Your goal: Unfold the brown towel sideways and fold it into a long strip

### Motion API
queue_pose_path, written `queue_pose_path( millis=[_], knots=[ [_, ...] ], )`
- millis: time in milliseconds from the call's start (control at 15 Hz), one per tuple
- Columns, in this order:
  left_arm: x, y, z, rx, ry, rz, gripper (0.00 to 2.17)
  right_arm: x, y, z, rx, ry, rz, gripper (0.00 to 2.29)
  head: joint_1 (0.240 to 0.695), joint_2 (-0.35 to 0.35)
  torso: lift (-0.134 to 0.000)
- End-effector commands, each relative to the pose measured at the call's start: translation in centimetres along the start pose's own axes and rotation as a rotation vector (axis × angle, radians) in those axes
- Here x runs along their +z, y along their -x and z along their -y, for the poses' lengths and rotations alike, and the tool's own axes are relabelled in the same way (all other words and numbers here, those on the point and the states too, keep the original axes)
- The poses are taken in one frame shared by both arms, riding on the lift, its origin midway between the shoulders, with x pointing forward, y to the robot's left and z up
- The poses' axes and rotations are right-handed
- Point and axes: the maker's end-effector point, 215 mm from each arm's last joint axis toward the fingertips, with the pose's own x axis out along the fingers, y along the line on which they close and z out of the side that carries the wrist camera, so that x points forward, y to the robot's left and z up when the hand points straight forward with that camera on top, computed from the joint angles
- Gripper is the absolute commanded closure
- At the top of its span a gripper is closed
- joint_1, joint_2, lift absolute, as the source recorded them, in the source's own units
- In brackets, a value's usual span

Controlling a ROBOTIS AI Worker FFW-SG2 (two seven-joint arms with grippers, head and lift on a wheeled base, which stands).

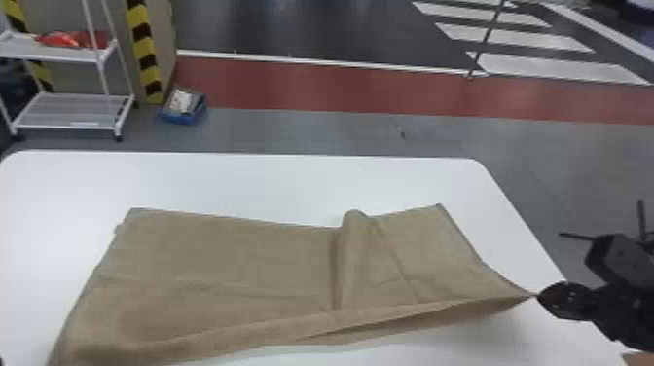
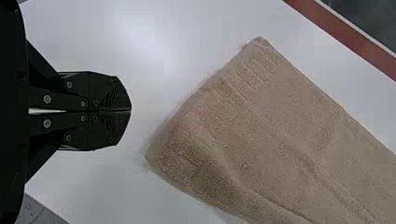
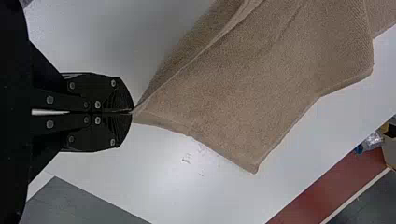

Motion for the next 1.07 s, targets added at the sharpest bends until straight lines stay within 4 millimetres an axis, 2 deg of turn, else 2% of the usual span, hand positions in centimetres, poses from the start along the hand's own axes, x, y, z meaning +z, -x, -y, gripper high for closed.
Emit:
queue_pose_path(
  millis=[0, 67, 400, 600, 667, 867, 1000],
  knots=[
    [0.6, -1.5, 3.0, -0.037, -0.061, 0.002, 0.39, -0.1, -0.3, -0.4, 0.009, -0.003, -0.002, 1.51, 0.695, -0.200, -0.120],
    [1.0, -2.1, 3.6, -0.029, -0.106, -0.004, 0.23, 0.0, -0.4, -0.5, 0.011, -0.003, 0.001, 1.51, 0.695, -0.210, -0.120],
    [2.5, -3.6, 4.4, 0.001, -0.257, -0.029, 0.24, 0.3, -0.6, -0.8, 0.013, -0.008, 0.004, 1.51, 0.695, -0.249, -0.120],
    [2.2, -4.4, 4.7, -0.029, -0.274, -0.049, 0.27, 0.2, -0.5, -0.7, 0.010, -0.008, 0.002, 1.50, 0.695, -0.267, -0.120],
    [2.4, -4.7, 4.7, -0.035, -0.280, -0.047, 0.32, 0.2, -0.6, -0.8, 0.012, -0.009, 0.002, 1.51, 0.695, -0.268, -0.120],
    [2.9, -6.3, 5.4, -0.078, -0.315, -0.048, 0.66, 0.6, -0.8, -1.0, 0.015, -0.015, 0.012, 1.50, 0.695, -0.271, -0.120],
    [2.5, -6.6, 5.4, -0.090, -0.322, -0.068, 1.03, 0.6, -0.7, -0.9, 0.012, -0.016, 0.013, 1.51, 0.695, -0.274, -0.120]
  ],
)
